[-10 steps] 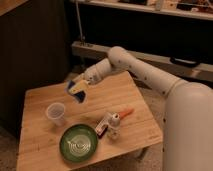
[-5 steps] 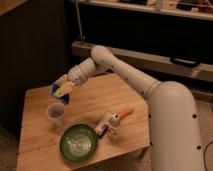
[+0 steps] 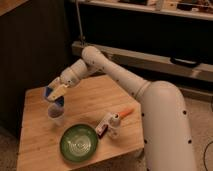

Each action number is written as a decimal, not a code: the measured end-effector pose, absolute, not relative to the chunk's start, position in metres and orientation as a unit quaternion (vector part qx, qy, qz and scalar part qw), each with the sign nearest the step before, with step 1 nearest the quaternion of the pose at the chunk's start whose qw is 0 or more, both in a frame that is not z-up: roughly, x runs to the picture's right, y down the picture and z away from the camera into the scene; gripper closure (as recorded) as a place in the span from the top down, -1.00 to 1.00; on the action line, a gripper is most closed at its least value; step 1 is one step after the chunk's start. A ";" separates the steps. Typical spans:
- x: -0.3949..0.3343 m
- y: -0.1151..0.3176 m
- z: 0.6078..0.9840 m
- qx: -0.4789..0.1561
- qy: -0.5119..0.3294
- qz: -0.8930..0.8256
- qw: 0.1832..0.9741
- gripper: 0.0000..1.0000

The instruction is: Place the white sponge in the ceramic cup

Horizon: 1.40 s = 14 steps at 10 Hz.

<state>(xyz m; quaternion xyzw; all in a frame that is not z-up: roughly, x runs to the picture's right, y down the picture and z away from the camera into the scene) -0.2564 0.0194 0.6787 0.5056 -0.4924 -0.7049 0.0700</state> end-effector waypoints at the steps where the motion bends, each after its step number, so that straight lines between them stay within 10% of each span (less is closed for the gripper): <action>1: -0.259 0.024 0.684 0.503 -0.497 -0.704 0.067 -0.68; 6: -0.281 0.054 0.683 0.503 -0.529 -0.682 0.035 -0.68; 14: -0.294 0.063 0.697 0.489 -0.520 -0.700 0.036 0.47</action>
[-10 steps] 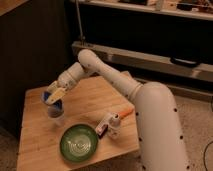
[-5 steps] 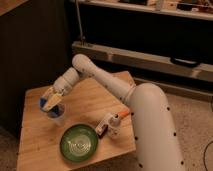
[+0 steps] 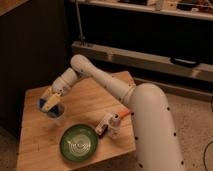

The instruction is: Place the white sponge in the ceramic cup

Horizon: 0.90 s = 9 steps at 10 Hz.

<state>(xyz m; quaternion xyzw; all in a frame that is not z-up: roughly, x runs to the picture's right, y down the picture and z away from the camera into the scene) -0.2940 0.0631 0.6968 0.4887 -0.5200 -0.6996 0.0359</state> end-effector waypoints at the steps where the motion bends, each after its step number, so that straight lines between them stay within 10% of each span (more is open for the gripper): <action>1: -0.295 0.061 0.698 0.490 -0.515 -0.702 0.038 0.47; 9: -0.269 0.047 0.713 0.490 -0.471 -0.725 0.113 0.47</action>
